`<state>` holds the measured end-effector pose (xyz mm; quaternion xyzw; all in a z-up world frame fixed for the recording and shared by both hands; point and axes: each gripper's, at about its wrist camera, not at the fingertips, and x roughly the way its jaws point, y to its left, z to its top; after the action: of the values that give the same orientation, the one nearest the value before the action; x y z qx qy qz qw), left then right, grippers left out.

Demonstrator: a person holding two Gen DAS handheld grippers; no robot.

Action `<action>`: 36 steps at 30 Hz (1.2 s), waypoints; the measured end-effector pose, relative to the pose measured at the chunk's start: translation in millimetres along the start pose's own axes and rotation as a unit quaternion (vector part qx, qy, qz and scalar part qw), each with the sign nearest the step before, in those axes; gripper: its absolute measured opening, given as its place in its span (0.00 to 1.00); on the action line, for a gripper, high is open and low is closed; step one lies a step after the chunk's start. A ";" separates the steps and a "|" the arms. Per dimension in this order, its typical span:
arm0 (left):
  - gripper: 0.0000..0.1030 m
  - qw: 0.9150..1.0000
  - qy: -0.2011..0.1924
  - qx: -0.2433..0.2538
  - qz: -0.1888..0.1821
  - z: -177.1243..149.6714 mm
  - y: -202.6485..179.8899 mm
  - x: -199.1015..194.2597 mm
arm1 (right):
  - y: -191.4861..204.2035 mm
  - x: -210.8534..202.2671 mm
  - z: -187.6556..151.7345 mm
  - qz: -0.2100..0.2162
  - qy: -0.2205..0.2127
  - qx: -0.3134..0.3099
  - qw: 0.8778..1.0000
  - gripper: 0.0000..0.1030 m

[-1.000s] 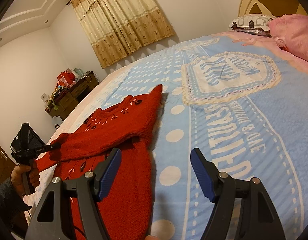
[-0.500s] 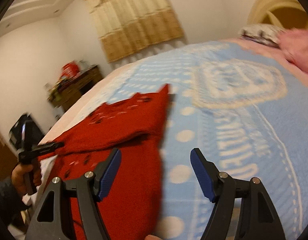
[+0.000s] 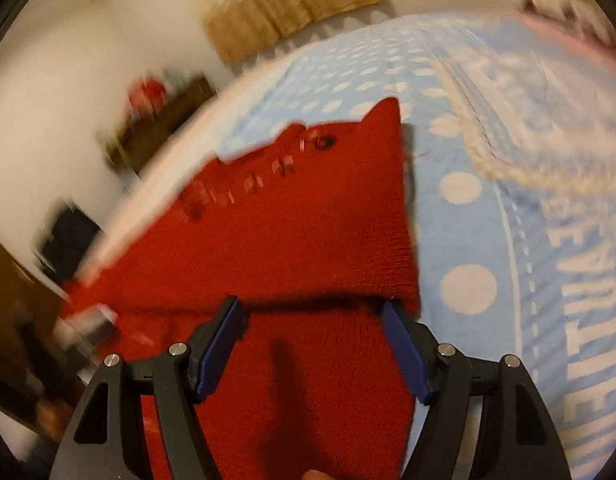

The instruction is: Fold small clothes

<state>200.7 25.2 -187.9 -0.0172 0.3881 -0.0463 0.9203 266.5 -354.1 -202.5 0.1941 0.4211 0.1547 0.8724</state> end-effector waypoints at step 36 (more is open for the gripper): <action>0.94 0.998 -0.055 -0.014 -0.023 -26.4 30.9 -88.9 | 57.9 -108.7 -118.7 -0.061 -0.054 -0.018 0.997 0.70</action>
<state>122.3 64.8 -145.1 -0.0419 0.3368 -0.0606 0.9387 101.0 -325.8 -169.7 0.1605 0.3816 0.0980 0.9050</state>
